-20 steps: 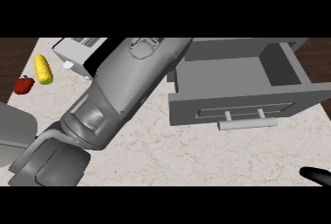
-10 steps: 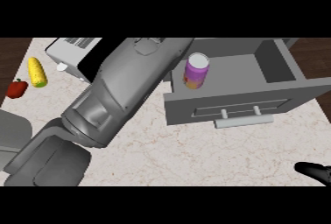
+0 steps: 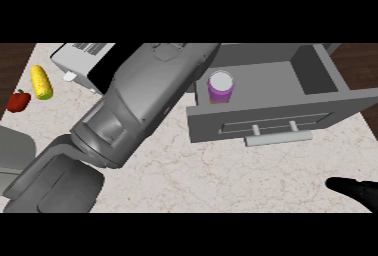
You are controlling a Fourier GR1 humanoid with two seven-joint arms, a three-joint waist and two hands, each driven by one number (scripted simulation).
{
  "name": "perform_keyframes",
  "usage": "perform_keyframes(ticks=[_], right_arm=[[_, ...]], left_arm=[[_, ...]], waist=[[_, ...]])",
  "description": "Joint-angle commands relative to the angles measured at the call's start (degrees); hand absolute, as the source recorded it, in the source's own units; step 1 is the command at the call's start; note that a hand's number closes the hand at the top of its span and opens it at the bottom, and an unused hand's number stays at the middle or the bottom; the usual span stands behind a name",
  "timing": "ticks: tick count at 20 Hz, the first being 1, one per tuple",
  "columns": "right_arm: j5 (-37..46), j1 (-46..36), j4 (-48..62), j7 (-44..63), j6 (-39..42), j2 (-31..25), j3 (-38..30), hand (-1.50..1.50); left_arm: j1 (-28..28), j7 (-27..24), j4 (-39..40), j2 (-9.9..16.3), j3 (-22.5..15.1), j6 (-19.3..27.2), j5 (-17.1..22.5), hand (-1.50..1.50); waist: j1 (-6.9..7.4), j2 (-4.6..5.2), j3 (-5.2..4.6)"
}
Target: Pick up the can, place it into the drawer and close the drawer
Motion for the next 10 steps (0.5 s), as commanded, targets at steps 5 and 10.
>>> perform_keyframes(ticks=[5,10], right_arm=[[13.6,-3.4,4.4,-5.5,1.1,-4.4,6.4,-1.50],[24.5,-7.2,11.4,-8.6,-0.7,-6.1,11.6,-1.50]], left_arm=[[-1.6,-2.2,0.8,0.0,2.0,0.9,4.2,-1.50],[-0.3,-4.6,1.0,0.0,2.1,0.0,4.9,-1.50]], waist=[[0.65,0.40,-0.02],[3.07,-0.08,-0.08]])
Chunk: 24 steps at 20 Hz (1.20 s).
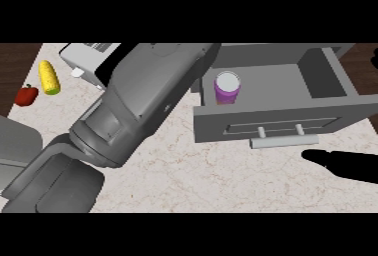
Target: Pick up the can, place it into the drawer and close the drawer
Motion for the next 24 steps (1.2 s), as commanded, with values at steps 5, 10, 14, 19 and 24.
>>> perform_keyframes(ticks=[5,10,14,19,24], right_arm=[[18.3,-6.6,15.5,-5.6,-6.2,0.6,10.0,-1.50],[24.4,-5.7,21.8,-8.7,-8.5,0.5,13.6,-1.50],[31.9,-12.1,34.4,-9.0,-13.8,2.8,16.0,-1.50],[34.0,-20.3,46.5,-11.8,-17.6,5.0,15.0,-1.50],[38.3,-27.1,61.8,-12.1,-27.9,9.9,13.0,-1.50]], left_arm=[[-0.6,-1.2,1.3,0.0,-1.2,-1.3,-0.5,-1.50],[-0.8,-0.3,1.0,0.0,-1.2,0.5,-0.3,-1.50],[0.3,-1.2,1.3,2.3,-0.1,-3.7,-0.7,-1.50],[-1.2,1.2,1.9,5.2,1.4,-3.8,-1.2,-1.50],[0.2,2.8,-0.6,5.4,0.9,-3.5,-2.3,-1.50]], waist=[[3.18,-0.28,-0.03],[2.69,-1.09,-0.05],[4.43,-0.84,-0.08],[4.15,-0.83,-0.06],[5.57,-0.99,-0.06]])
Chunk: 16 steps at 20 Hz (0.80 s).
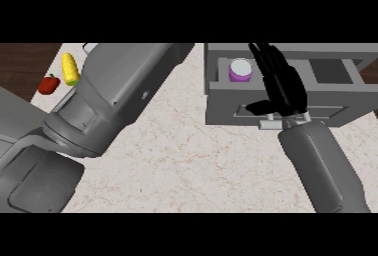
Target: Pick up the can, place it into the drawer and close the drawer
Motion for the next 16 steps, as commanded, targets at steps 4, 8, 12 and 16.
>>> perform_keyframes(ticks=[4,8,12,16], right_arm=[[5.2,-9.7,19.2,-0.6,-12.3,1.6,-4.3,-1.50],[4.3,-13.6,26.5,-3.7,-18.9,1.6,-7.4,-1.50],[6.9,-22.0,33.4,-1.1,-20.4,2.1,-8.1,-1.50],[6.4,-25.5,39.0,-4.0,-23.2,0.4,-9.9,-1.50]], left_arm=[[2.0,3.6,-4.4,3.4,-0.3,-1.3,-1.0,-1.50],[5.9,4.1,-7.7,4.3,-0.8,-1.6,-1.6,-1.50],[8.0,5.2,-9.8,6.3,-1.4,-2.5,-2.5,-1.50],[9.2,7.5,-13.7,7.6,-1.7,-2.4,-2.7,-1.50]], waist=[[2.17,-0.27,-0.01],[2.68,-0.23,0.00],[3.11,0.09,-0.02],[4.01,0.25,0.02]])
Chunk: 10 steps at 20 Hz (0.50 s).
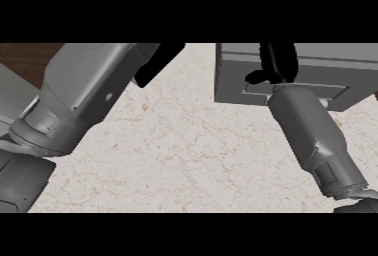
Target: Pick up the can, place it into the drawer and close the drawer
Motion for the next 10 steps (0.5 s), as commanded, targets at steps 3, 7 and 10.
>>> perform_keyframes(ticks=[3,7,10], right_arm=[[0.3,-8.3,8.2,-0.6,-3.2,-0.7,-2.6,-1.50],[0.6,-11.6,10.8,-0.3,-3.6,-0.9,-3.1,-1.50],[-0.9,-14.0,12.7,-1.3,-2.2,-1.5,-4.8,-1.50]], left_arm=[[4.3,2.3,-5.8,2.8,-0.5,-1.4,-0.3,-1.50],[6.8,4.1,-9.8,4.1,-1.4,-1.5,-0.7,-1.50],[7.9,4.5,-11.2,5.4,-1.1,-1.8,-0.7,-1.50]], waist=[[0.97,0.19,0.01],[1.96,0.03,0.00],[2.03,0.50,0.02]])
